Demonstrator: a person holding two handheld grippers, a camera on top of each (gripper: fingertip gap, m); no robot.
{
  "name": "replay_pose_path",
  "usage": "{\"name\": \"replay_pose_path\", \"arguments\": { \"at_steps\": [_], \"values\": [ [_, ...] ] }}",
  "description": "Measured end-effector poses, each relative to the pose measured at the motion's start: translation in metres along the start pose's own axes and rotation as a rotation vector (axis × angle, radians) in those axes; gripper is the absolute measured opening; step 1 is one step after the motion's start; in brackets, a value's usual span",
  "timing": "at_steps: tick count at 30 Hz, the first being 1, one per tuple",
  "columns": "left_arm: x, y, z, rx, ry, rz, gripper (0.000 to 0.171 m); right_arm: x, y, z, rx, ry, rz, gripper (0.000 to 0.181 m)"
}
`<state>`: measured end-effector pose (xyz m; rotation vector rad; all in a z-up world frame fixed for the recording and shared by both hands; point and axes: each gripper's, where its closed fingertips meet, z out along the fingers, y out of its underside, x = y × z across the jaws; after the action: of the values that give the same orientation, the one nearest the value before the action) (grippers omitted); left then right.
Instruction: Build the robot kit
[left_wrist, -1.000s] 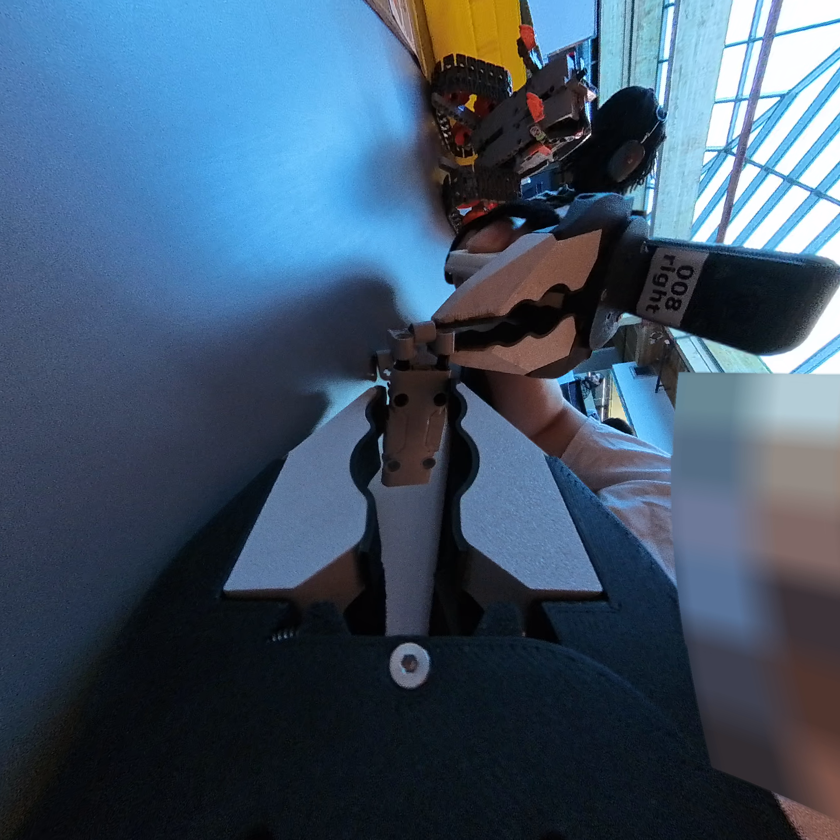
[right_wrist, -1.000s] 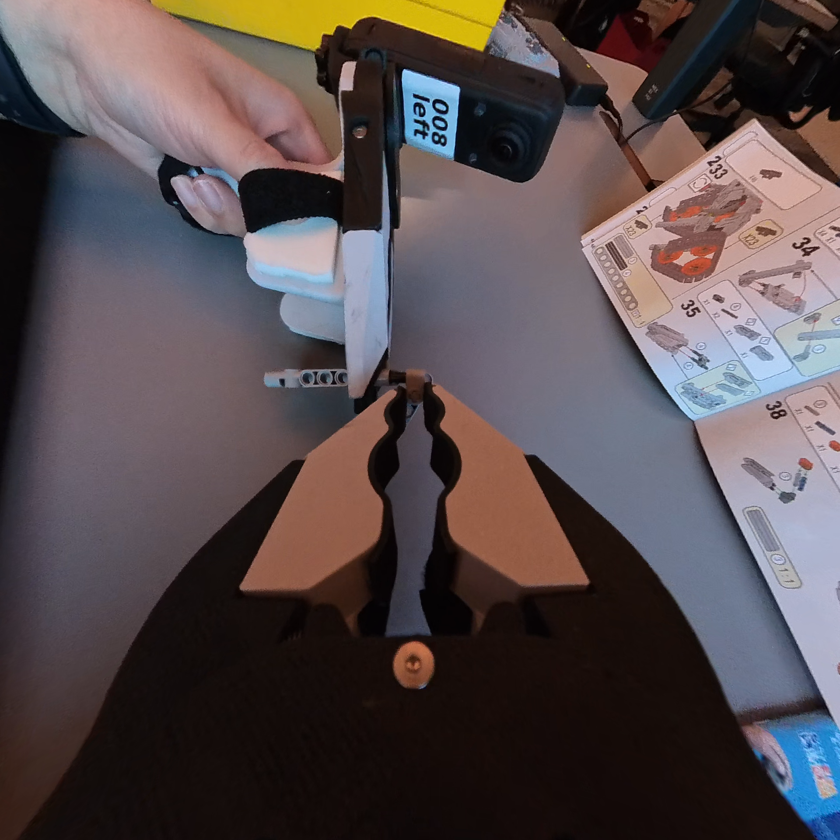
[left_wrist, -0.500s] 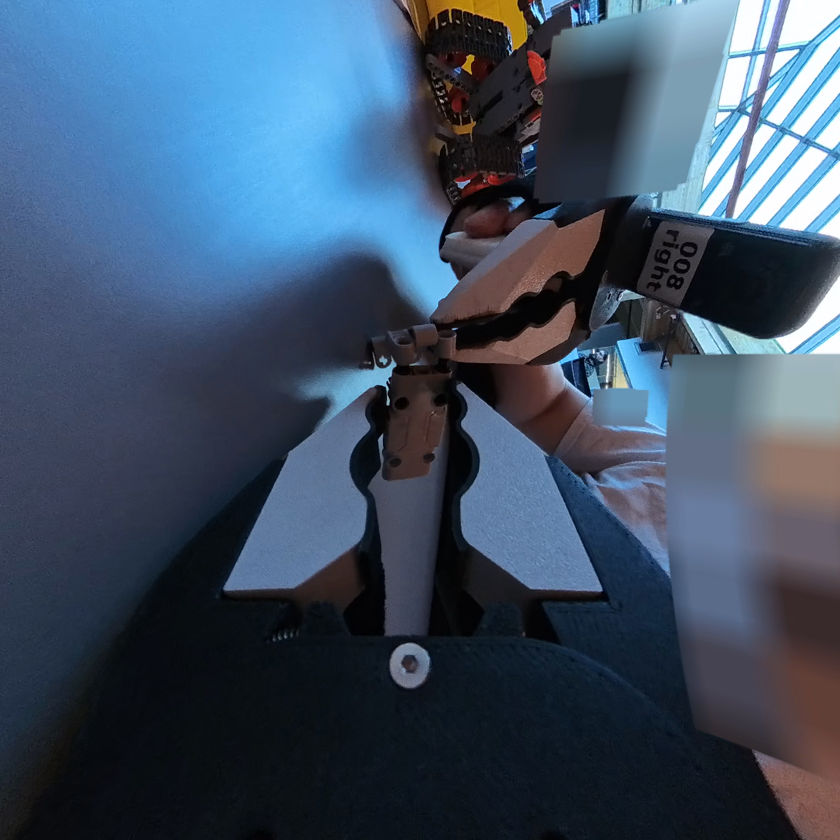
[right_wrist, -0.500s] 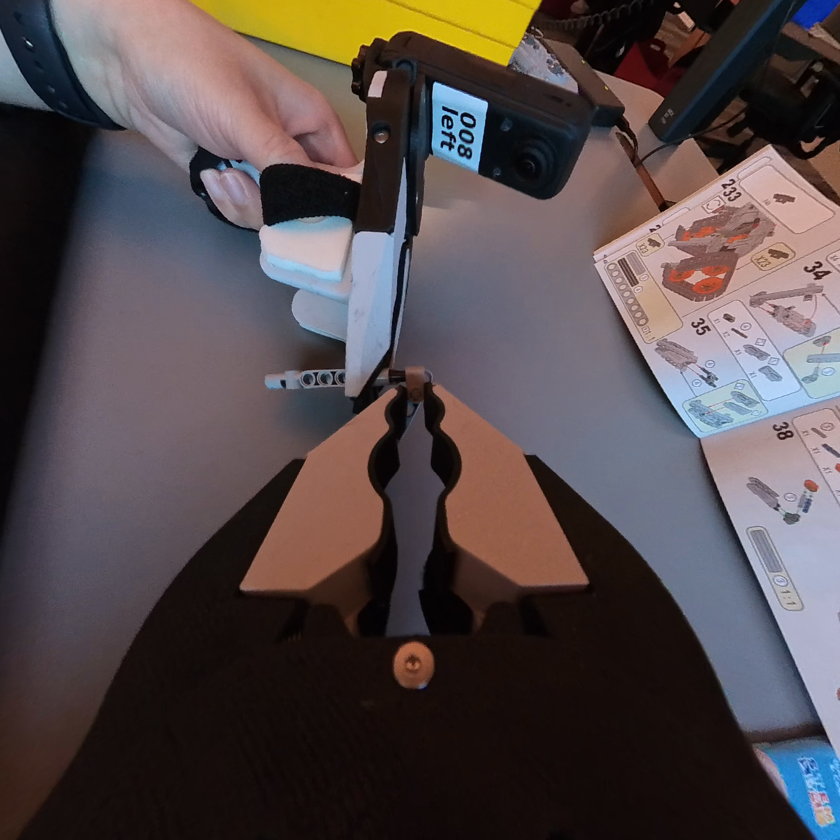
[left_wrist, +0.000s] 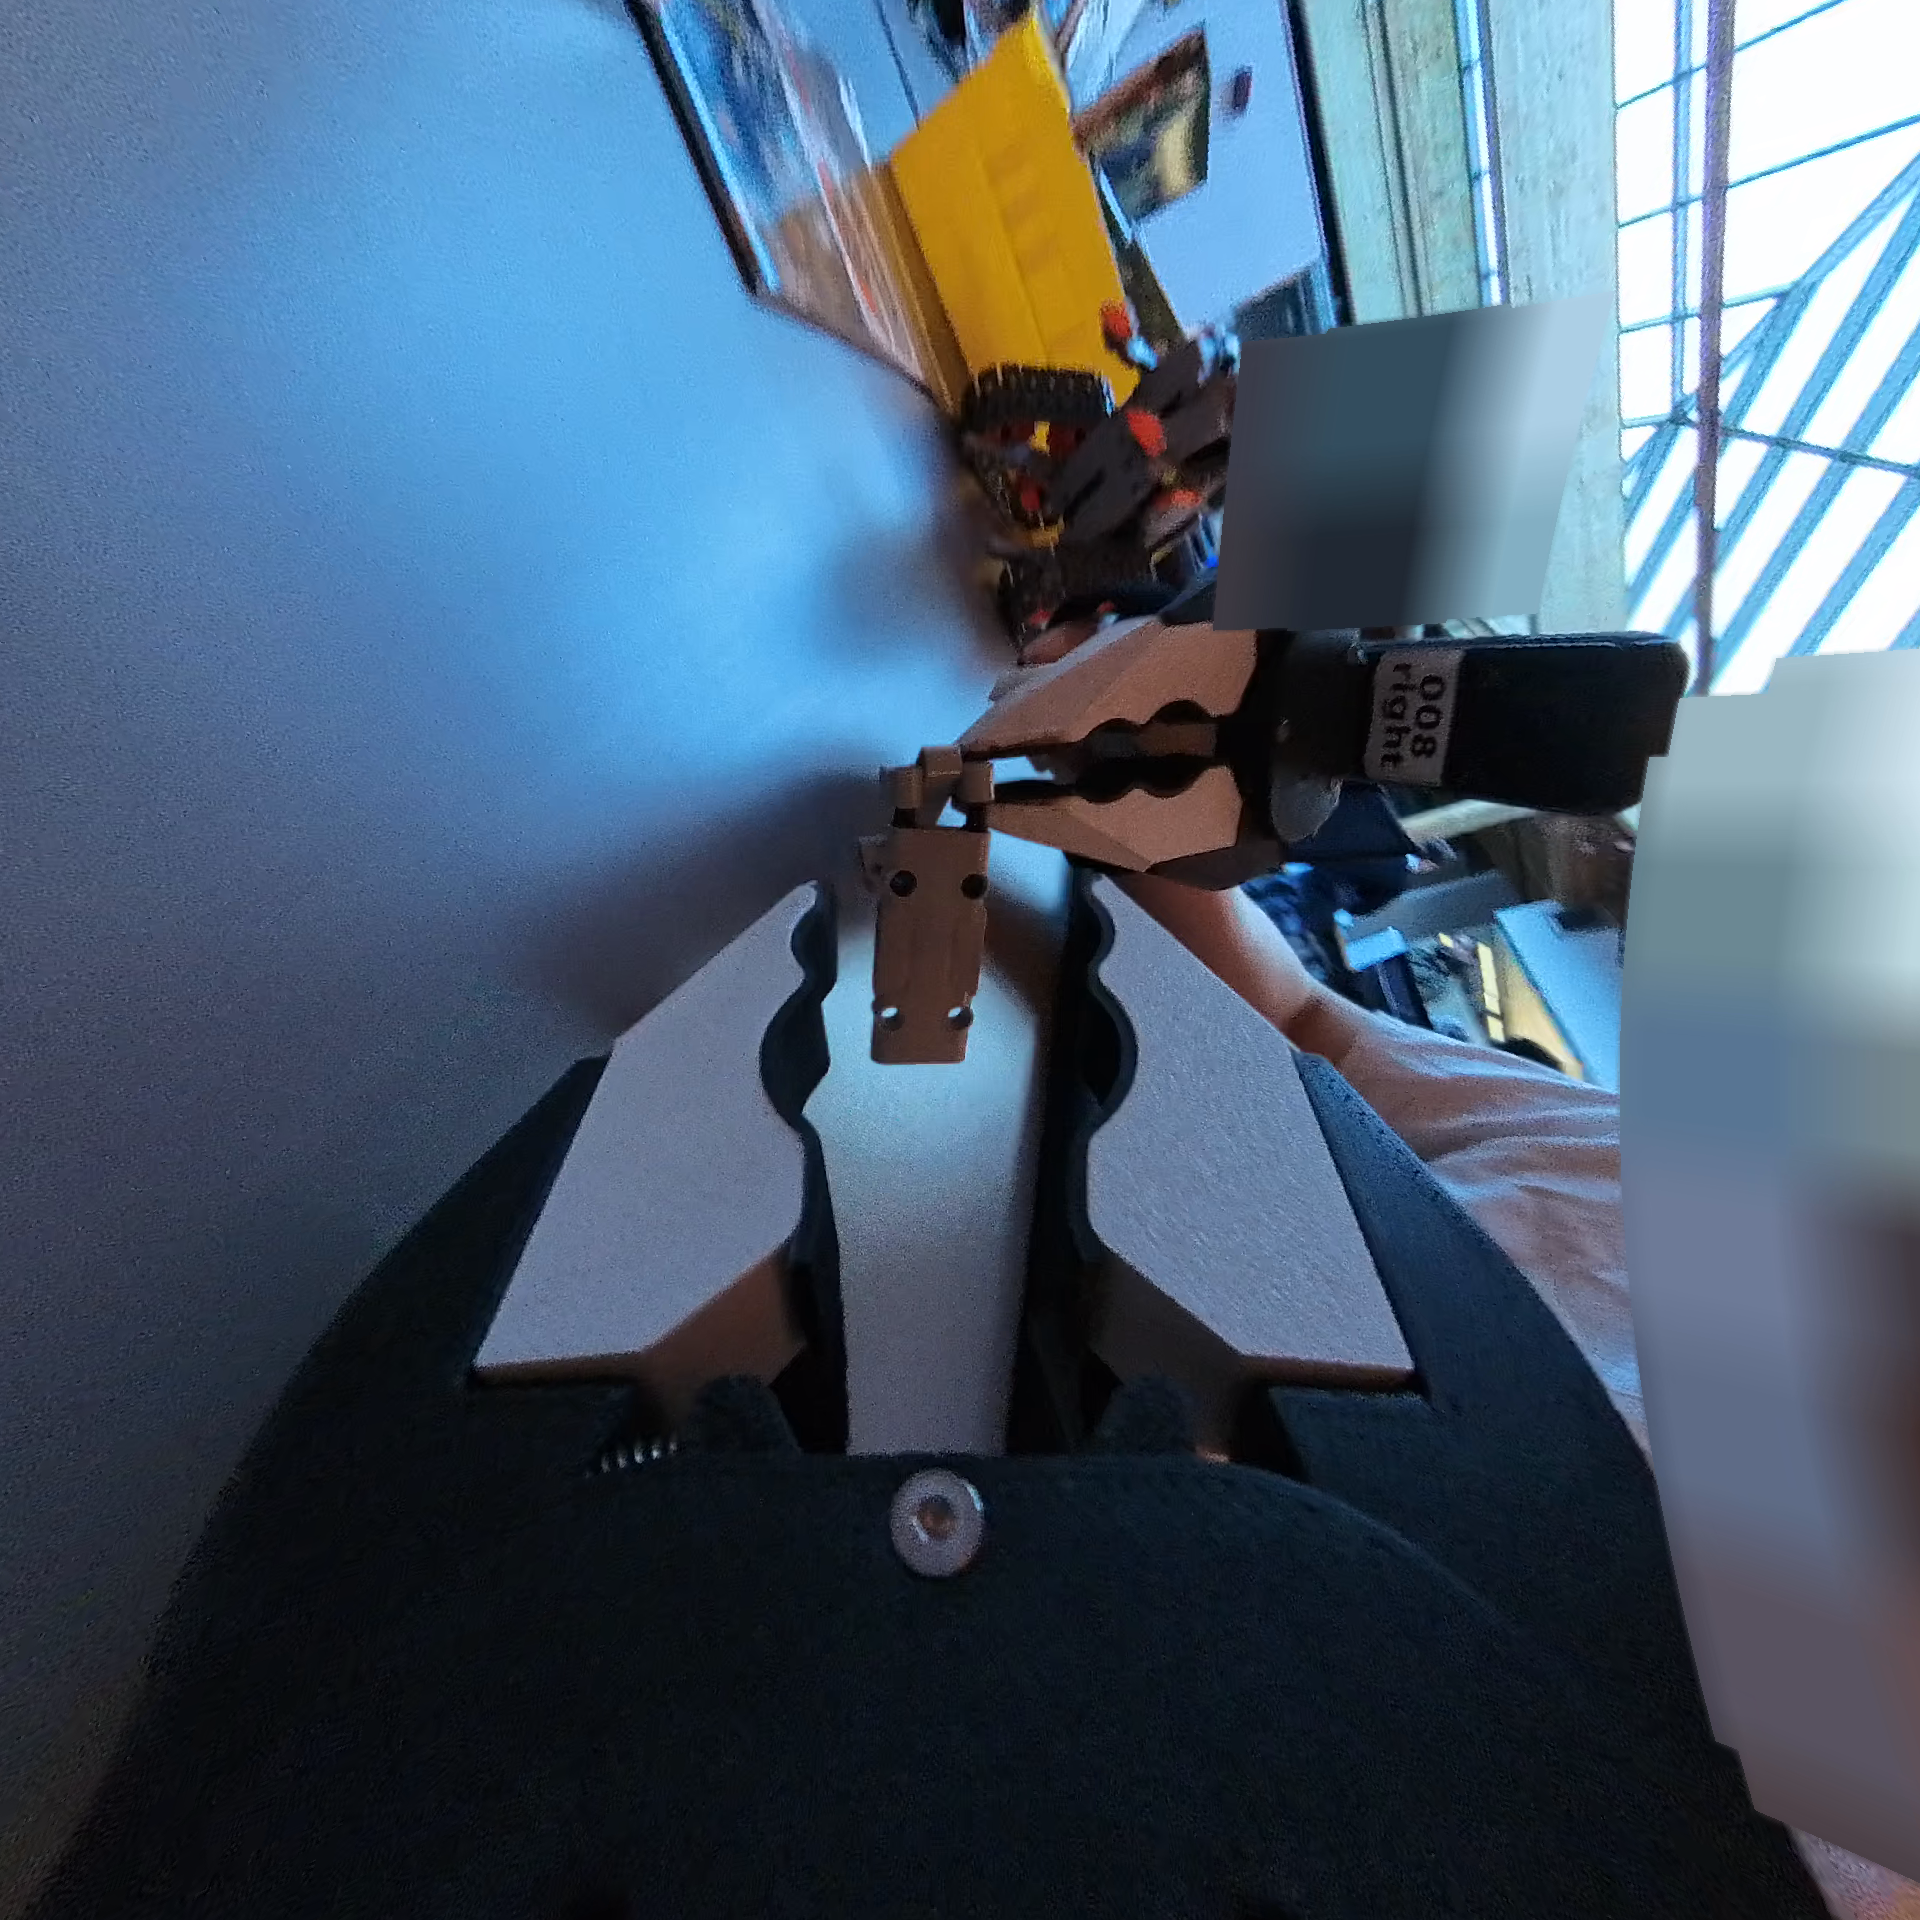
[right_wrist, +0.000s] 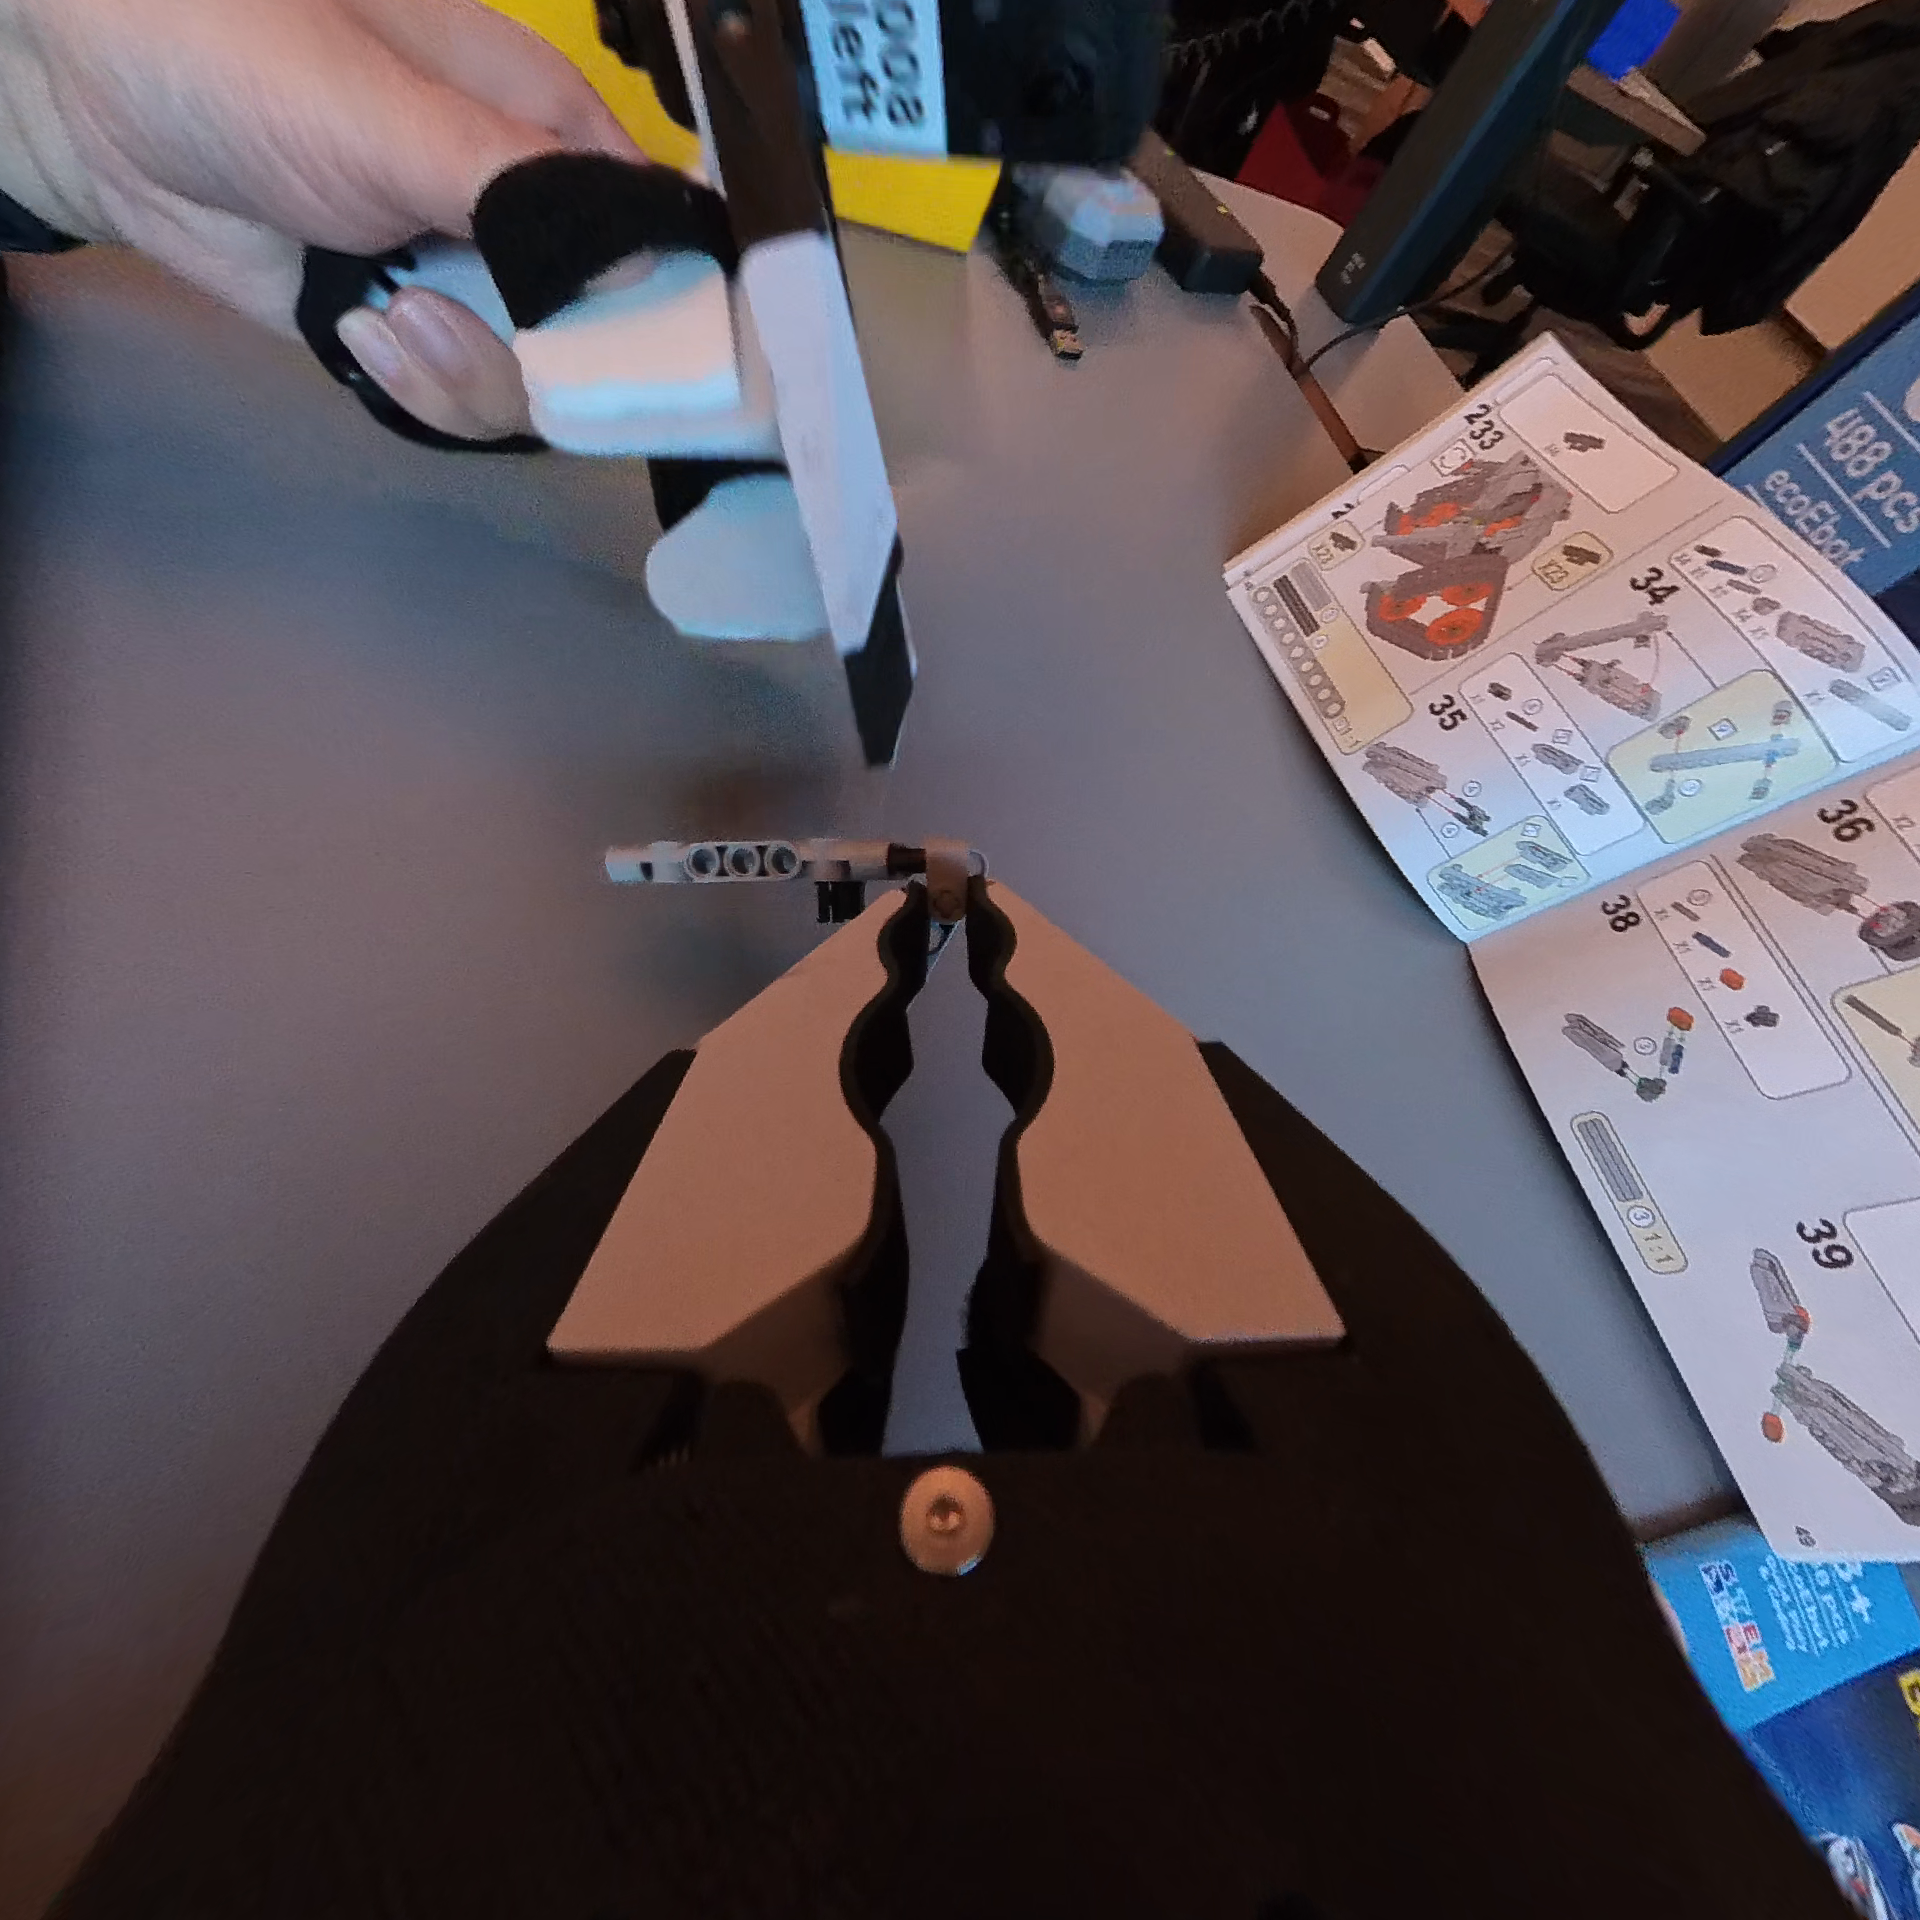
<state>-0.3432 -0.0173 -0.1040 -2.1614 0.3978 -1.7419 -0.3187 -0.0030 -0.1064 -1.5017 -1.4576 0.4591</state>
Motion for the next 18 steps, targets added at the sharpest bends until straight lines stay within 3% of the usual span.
{"name": "replay_pose_path", "arguments": {
  "at_steps": [3, 6, 7, 10, 12, 13, 14, 15, 17, 18],
  "values": [
    [0.017, -0.025, -0.027, 0.156, -0.079, 0.191, 0.036, 0.012, 0.002, -0.004, 0.002, 0.039, 0.046, 0.006],
    [0.061, -0.047, -0.055, 0.362, -0.207, 0.538, 0.035, 0.025, 0.003, -0.01, 0.012, 0.087, 0.095, 0.006],
    [0.071, -0.051, -0.062, 0.42, -0.287, 0.645, 0.04, 0.03, 0.003, -0.012, 0.013, 0.104, 0.111, 0.006],
    [0.088, -0.054, -0.066, 0.564, -0.473, 0.901, 0.086, 0.04, 0.005, -0.016, 0.016, 0.141, 0.154, 0.006],
    [0.093, -0.05, -0.052, 0.631, -0.46, 0.983, 0.096, 0.043, 0.006, -0.018, 0.018, 0.147, 0.176, 0.006],
    [0.09, -0.046, -0.038, 0.587, -0.422, 0.948, 0.097, 0.044, 0.007, -0.019, 0.019, 0.152, 0.183, 0.006],
    [0.087, -0.04, -0.022, 0.524, -0.369, 0.898, 0.095, 0.044, 0.007, -0.019, 0.019, 0.155, 0.187, 0.006],
    [0.084, -0.038, -0.011, 0.475, -0.34, 0.864, 0.081, 0.044, 0.007, -0.02, 0.019, 0.153, 0.187, 0.006],
    [0.081, -0.039, 0.0, 0.441, -0.323, 0.883, 0.041, 0.044, 0.004, -0.021, 0.024, 0.162, 0.172, 0.006],
    [0.077, -0.043, 0.001, 0.435, -0.337, 0.881, 0.039, 0.043, 0.003, -0.022, 0.024, 0.166, 0.163, 0.006]
  ]
}}
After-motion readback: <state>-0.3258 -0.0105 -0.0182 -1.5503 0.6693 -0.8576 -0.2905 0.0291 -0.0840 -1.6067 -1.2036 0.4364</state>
